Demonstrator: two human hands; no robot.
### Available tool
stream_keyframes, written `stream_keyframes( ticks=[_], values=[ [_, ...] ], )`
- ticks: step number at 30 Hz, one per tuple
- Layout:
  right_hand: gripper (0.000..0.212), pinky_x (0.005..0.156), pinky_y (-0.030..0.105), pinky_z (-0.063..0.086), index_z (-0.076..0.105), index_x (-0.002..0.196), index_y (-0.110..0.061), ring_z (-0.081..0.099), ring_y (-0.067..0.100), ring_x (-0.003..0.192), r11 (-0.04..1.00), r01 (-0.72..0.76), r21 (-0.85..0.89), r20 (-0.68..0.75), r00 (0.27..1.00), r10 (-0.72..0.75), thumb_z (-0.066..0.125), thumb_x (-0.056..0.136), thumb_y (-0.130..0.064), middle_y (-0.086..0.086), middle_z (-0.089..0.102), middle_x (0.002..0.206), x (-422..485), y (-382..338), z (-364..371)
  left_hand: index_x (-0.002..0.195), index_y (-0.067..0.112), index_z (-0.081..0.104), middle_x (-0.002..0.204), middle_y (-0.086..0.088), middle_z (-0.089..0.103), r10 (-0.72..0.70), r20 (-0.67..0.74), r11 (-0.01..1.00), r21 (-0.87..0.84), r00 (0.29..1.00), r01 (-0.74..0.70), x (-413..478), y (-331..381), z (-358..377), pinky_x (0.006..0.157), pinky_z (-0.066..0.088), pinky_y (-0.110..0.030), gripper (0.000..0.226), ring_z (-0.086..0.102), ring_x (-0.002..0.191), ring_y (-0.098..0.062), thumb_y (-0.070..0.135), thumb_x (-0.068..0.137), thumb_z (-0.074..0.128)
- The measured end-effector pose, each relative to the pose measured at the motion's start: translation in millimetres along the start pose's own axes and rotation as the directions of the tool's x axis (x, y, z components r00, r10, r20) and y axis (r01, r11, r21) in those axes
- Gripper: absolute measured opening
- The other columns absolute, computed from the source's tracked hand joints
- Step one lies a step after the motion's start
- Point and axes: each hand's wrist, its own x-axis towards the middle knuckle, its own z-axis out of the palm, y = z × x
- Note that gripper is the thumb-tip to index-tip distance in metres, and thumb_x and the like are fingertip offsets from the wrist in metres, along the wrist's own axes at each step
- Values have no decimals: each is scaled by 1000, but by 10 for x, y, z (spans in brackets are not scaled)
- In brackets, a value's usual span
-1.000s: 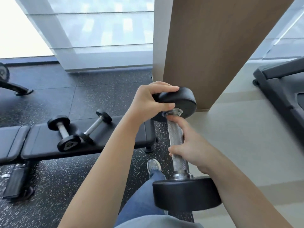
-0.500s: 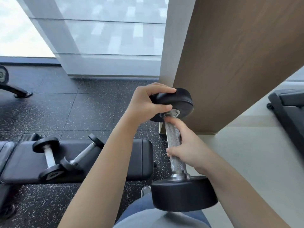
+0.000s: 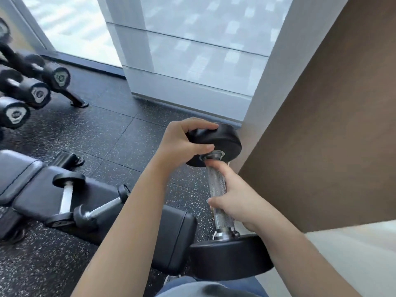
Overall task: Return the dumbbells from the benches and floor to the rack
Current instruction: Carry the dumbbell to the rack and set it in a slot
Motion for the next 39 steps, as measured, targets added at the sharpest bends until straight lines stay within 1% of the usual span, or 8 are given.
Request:
stream_keyframes(
  ticks=[4,10,14,20,24,28,33,39],
  values=[
    [81,72,31,54,32,122,-56,63,15,81,994,65,-84,104,993,-56,58,74,3,-8,51,123,339,-61,-375,91,27,68,92,8,66,-15,-115,999,31,993,19,294,12,81,76,43,-10,41,60,86,2,4,57,75],
    [80,74,34,53,35,121,-54,61,14,83,984,139,-109,235,966,-111,55,71,6,-12,49,119,695,-137,-775,97,18,66,94,5,64,-25,-291,998,43,956,39,570,8,189,81,44,-12,47,59,87,3,-11,60,74],
    [81,71,25,50,37,123,-52,56,8,89,983,161,-84,288,949,-131,55,72,8,-15,47,124,904,-209,-877,98,18,66,95,5,63,-36,-343,998,43,939,53,701,26,154,82,44,-12,49,59,88,2,-12,61,73],
    [79,75,38,54,41,124,-46,57,5,80,986,159,-49,358,924,-132,55,71,11,-12,48,120,1330,-442,-806,98,17,66,97,2,64,-66,-404,995,46,912,93,926,-94,-145,82,43,-13,48,60,90,-1,-12,61,73],
    [79,73,34,54,42,124,-44,54,3,80,986,162,-48,400,907,-130,55,72,14,-19,48,109,1749,-660,-677,99,13,67,96,3,64,-82,-441,992,48,894,115,1145,-238,-475,82,44,-13,47,60,90,-1,-13,61,73],
    [77,70,23,51,41,125,-41,52,1,85,981,181,-64,444,886,-135,57,73,13,-12,46,117,2324,-990,-483,99,14,66,96,2,65,-98,-483,989,48,870,138,1494,-424,-966,82,44,-14,47,60,90,-4,-12,60,73],
    [78,74,35,53,38,126,-44,54,4,75,969,219,-118,487,863,-136,55,75,11,-9,47,118,3145,-1541,-134,92,17,67,93,3,66,-89,-536,989,56,839,140,1991,-711,-1790,83,45,-15,45,61,89,-4,-13,59,73],
    [78,70,36,54,35,128,-46,53,10,65,939,287,-188,570,811,-134,55,75,8,-7,48,114,4127,-2277,229,93,17,67,94,4,65,-88,-602,984,70,793,163,2555,-946,-2783,84,45,-18,44,60,92,-8,-11,60,74]
  ],
)
